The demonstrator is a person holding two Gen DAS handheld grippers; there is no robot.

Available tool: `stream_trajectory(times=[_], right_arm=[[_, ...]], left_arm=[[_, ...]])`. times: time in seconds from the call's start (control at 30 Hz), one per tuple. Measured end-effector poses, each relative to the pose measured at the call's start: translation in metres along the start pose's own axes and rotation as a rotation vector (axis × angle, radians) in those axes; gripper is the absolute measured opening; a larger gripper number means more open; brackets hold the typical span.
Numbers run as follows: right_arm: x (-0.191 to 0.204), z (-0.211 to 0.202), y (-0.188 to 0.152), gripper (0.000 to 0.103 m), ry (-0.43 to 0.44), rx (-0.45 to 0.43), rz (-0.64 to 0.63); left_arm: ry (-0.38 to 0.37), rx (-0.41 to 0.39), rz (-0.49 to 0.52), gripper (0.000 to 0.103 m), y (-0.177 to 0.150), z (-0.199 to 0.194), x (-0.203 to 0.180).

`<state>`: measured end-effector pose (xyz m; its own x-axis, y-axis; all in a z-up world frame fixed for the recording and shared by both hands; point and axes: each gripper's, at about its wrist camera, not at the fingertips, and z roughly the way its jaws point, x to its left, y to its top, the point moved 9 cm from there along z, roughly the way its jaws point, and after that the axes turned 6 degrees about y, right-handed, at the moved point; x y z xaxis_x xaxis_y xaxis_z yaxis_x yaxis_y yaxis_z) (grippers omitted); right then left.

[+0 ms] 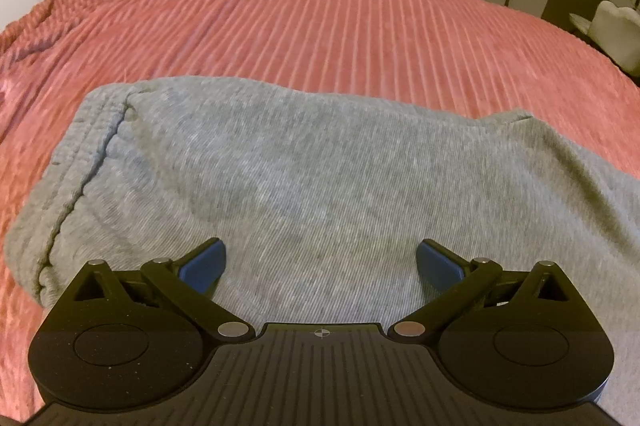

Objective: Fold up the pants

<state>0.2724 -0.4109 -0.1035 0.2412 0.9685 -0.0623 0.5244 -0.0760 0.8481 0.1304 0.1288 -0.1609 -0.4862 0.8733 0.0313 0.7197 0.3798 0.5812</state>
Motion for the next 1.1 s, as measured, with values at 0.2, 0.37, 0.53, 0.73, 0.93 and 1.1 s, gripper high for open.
stream_trajectory(times=[0.2,0.37,0.53,0.73,0.93,1.1], right_arm=[[0.074,-0.104,0.036,0.009,0.146,-0.192,-0.236],[0.209,-0.169,-0.044,0.009,0.511,-0.119,-0.512],[0.273,-0.157,-0.14,0.011,0.579,0.074,-0.696],[0.25,-0.176,-0.092,0.01,0.609,0.018,-0.48],[0.259,-0.225,-0.102,0.01,0.739,0.005,-0.501],[0.272,-0.196,-0.146,0.016,0.698,0.2,-0.582]], left_arm=[[-0.026,0.006,-0.02,0.103,0.0,-0.007,0.003],[-0.091,0.008,-0.088,0.103,-0.003,-0.025,0.013],[-0.121,-0.009,-0.101,0.103,-0.008,-0.038,0.013],[-0.132,0.002,-0.045,0.103,-0.009,-0.033,-0.001],[-0.19,0.0,-0.058,0.103,-0.008,-0.036,-0.004],[-0.238,0.028,-0.051,0.103,-0.01,-0.034,-0.012]])
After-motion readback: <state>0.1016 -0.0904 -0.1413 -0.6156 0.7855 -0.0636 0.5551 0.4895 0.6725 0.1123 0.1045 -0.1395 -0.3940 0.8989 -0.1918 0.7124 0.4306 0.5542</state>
